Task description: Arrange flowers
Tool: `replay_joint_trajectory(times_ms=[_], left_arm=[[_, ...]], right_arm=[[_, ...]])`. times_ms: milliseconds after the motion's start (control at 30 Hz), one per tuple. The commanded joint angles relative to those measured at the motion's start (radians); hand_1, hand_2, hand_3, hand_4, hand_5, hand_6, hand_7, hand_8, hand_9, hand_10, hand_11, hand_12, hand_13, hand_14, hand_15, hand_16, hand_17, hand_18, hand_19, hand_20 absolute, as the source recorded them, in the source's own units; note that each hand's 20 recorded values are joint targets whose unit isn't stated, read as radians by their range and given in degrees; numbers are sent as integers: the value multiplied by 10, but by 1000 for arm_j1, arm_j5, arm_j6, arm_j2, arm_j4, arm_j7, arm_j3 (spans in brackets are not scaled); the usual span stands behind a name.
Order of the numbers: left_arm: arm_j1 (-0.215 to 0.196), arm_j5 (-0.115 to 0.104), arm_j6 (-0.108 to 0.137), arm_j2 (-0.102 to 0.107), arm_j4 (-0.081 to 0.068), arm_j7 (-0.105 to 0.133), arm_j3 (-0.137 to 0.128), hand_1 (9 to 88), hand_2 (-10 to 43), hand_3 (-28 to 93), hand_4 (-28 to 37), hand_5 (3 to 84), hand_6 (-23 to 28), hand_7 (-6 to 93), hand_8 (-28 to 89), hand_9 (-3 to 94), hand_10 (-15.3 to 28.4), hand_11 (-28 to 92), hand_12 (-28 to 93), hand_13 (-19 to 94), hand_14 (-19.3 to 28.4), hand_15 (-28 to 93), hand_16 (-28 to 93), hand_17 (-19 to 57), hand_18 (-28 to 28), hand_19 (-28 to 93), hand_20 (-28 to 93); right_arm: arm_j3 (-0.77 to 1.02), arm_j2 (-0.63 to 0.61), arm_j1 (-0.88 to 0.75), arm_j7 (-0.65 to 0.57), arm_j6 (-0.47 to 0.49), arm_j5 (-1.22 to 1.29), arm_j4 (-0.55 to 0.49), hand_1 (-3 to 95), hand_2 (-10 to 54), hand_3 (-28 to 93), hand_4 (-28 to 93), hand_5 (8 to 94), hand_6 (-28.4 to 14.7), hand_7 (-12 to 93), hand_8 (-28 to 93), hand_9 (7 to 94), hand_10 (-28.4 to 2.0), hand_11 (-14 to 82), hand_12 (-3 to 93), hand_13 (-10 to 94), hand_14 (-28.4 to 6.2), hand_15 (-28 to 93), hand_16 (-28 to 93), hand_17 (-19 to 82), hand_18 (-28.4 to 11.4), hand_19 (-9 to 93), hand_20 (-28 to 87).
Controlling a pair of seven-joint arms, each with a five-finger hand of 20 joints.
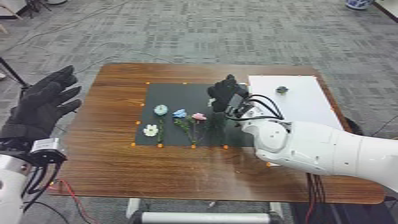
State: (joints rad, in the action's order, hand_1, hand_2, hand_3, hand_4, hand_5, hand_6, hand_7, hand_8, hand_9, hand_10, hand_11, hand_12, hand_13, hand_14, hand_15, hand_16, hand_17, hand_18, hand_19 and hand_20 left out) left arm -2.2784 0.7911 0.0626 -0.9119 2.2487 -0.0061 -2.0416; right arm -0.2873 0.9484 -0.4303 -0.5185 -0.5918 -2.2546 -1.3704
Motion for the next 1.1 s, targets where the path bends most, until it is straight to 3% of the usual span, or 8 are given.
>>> replay_joint_trajectory(times_ms=[33,367,533,833,1000,1100], left_arm=[[-2,-3,-7,1,-1,-8,-3,246,-46,697,-280,218,13,158,-75,163,93,146,199,60,127,345,-31,-137,197,384,87],[-3,-3,-6,-1,0,-6,-5,245,-44,697,-280,217,13,158,-75,163,94,145,199,60,127,345,-30,-137,197,384,87],[-15,-2,-5,-7,5,-6,-15,245,-44,696,-280,218,13,158,-75,164,94,144,199,60,128,344,-31,-137,197,383,86],[-13,-1,-3,-8,4,-6,-15,244,-45,698,-279,217,13,158,-75,164,94,146,199,60,128,346,-30,-137,197,383,86],[-17,-1,-2,-10,6,-5,-18,244,-44,697,-280,218,13,158,-75,164,94,146,198,59,128,346,-30,-137,197,384,86],[-20,-1,0,-12,8,-3,-22,245,-43,696,-280,218,13,157,-75,163,94,146,198,60,127,345,-31,-137,197,383,85]], right_arm=[[6,-10,0,12,3,3,-12,335,-95,843,-283,641,40,370,-69,710,-63,308,309,660,-53,837,301,366,-193,911,571],[46,-39,-17,37,46,-6,-37,330,-95,840,-283,639,43,355,-113,688,-70,345,257,653,-55,839,298,360,-195,908,574],[100,-83,-33,58,77,-4,-81,328,-95,839,-283,616,41,357,-190,657,-71,348,255,641,-57,839,298,354,-197,901,580],[200,-135,-71,101,144,7,-122,399,-95,709,-283,578,32,369,-190,617,-73,349,253,622,-64,844,290,342,-200,892,587],[331,-181,-145,141,172,43,-161,355,-95,748,-283,573,28,369,-189,612,-75,348,251,619,-68,845,289,340,-202,892,587],[406,-218,-194,234,125,124,-191,287,-95,803,-283,576,26,371,-186,611,-79,346,251,618,-71,846,288,337,-205,892,589]])
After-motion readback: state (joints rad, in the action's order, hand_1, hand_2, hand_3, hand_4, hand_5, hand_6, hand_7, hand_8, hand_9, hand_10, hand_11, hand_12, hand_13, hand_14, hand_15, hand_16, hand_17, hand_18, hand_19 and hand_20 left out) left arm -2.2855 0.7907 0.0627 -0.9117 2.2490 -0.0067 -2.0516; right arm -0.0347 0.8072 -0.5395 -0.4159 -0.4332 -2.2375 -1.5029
